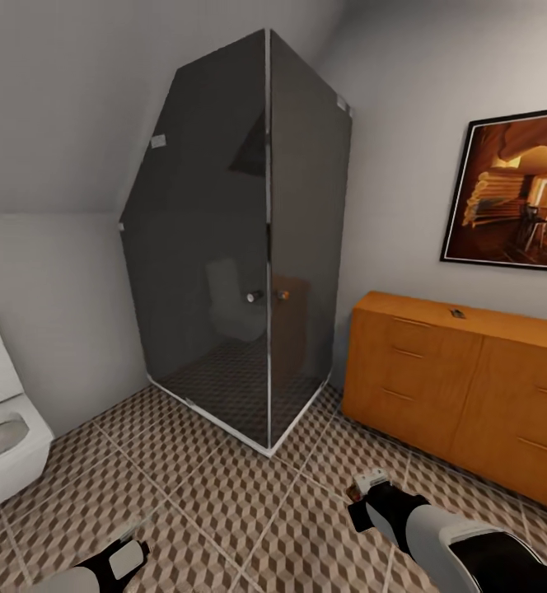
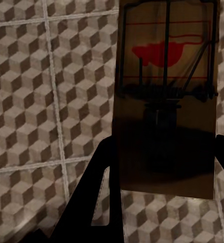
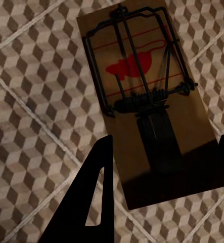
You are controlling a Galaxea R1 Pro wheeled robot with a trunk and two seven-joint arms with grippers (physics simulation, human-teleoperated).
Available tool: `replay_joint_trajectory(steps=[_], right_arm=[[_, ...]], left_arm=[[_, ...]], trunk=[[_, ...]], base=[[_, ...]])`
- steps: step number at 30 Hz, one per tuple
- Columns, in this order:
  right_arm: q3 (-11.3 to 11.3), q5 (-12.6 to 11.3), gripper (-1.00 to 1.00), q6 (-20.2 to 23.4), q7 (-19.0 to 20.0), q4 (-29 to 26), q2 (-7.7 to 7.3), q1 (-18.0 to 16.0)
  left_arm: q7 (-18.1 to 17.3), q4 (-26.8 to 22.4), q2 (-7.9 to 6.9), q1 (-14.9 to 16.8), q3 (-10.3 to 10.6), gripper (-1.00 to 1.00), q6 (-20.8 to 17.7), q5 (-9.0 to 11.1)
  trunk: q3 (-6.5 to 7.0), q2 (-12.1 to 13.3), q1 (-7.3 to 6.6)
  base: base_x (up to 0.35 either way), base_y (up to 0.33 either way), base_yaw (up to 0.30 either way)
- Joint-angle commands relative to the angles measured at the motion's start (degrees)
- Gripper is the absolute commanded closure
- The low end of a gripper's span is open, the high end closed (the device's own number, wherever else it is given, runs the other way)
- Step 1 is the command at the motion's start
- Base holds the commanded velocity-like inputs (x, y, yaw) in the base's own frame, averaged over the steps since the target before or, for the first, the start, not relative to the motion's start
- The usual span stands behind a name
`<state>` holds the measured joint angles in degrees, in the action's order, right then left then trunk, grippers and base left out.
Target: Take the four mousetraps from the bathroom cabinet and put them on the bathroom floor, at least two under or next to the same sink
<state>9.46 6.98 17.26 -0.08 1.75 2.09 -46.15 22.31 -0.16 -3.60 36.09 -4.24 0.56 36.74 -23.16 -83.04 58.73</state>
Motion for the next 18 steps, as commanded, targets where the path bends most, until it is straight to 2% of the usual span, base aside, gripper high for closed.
replay_joint_trajectory(steps=[1, 18], right_arm=[[0.12, 0.58, 1.00, 0.14, -0.01, 0.10, 0.02, -0.08], [0.12, 0.58, 1.00, 0.14, -0.01, 0.10, 0.02, -0.08]], left_arm=[[0.16, -0.02, 0.00, 0.03, -0.42, 1.00, 0.06, -0.18], [0.19, -0.02, 0.00, 0.03, -0.42, 1.00, 0.06, -0.18]], trunk=[[-0.03, -0.04, 0.00], [0.61, -0.04, 0.00]], base=[[0.000, 0.000, 0.269], [0.000, 0.000, 0.269]])
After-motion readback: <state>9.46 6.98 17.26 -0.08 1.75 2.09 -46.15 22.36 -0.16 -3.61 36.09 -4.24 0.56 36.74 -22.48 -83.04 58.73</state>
